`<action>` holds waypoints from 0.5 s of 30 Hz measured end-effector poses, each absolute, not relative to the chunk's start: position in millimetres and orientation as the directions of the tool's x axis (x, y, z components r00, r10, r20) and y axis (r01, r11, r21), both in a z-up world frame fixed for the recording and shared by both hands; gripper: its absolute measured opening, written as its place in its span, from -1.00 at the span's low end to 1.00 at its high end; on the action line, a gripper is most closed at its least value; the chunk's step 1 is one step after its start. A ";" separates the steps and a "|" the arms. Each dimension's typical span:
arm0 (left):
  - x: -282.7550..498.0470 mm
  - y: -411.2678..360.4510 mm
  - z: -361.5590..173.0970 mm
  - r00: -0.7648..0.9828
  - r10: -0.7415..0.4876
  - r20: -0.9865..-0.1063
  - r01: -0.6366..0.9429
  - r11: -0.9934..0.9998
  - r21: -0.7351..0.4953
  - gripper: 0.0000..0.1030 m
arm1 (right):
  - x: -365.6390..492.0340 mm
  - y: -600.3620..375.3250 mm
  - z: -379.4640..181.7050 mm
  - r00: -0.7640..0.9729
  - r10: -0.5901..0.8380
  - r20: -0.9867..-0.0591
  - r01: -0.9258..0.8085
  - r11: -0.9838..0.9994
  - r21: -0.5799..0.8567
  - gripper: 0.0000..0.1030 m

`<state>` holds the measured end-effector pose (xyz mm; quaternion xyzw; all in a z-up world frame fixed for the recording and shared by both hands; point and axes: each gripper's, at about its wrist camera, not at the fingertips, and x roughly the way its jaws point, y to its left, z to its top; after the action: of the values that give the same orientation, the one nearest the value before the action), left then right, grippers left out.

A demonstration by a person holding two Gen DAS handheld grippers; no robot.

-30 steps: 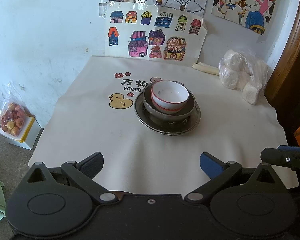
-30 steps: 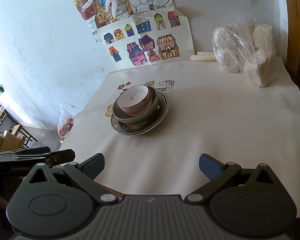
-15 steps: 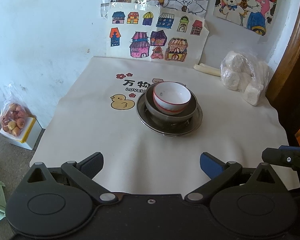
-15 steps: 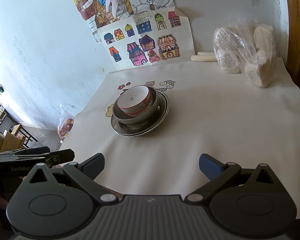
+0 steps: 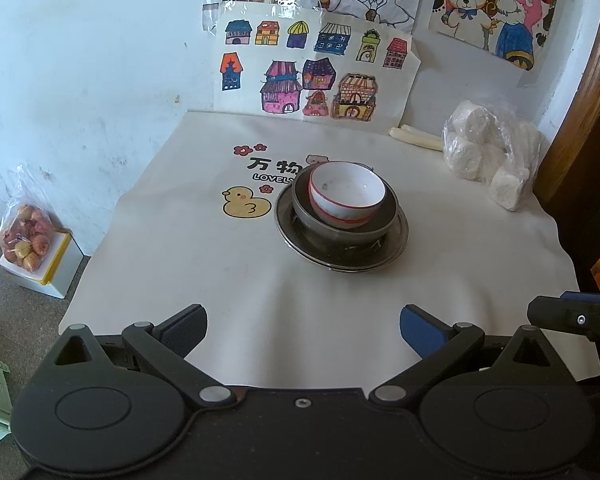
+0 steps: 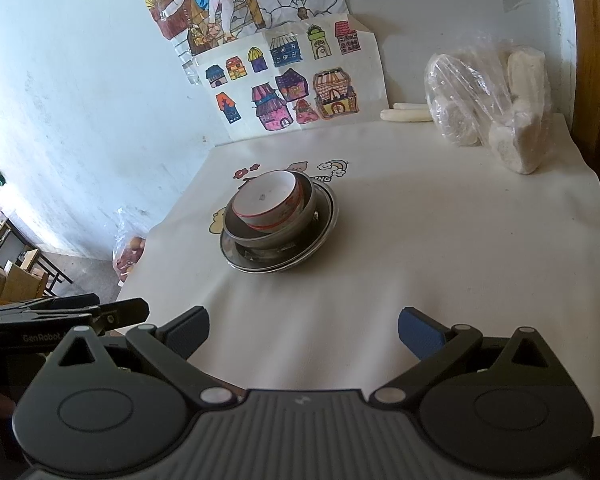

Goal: Organize plates and bowls

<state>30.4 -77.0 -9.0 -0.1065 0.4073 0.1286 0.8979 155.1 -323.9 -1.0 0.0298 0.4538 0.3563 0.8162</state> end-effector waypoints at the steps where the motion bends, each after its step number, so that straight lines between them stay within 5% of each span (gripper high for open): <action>1: 30.3 -77.0 -9.0 0.635 0.143 -0.760 -0.317 0.945 -0.087 0.99 | 155.3 -324.0 -1.4 0.334 0.608 -0.720 -0.554 0.745 0.372 0.99; 15: 35.8 -86.4 -9.0 0.593 0.173 -0.786 -0.328 0.944 -0.040 0.98 | 156.2 -327.4 -2.4 0.336 0.601 -0.725 -0.549 0.750 0.367 0.99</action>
<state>35.8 -86.4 -9.0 -0.0906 0.4284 0.1412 0.8879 156.2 -327.4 -2.4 0.0284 0.4559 0.3521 0.8169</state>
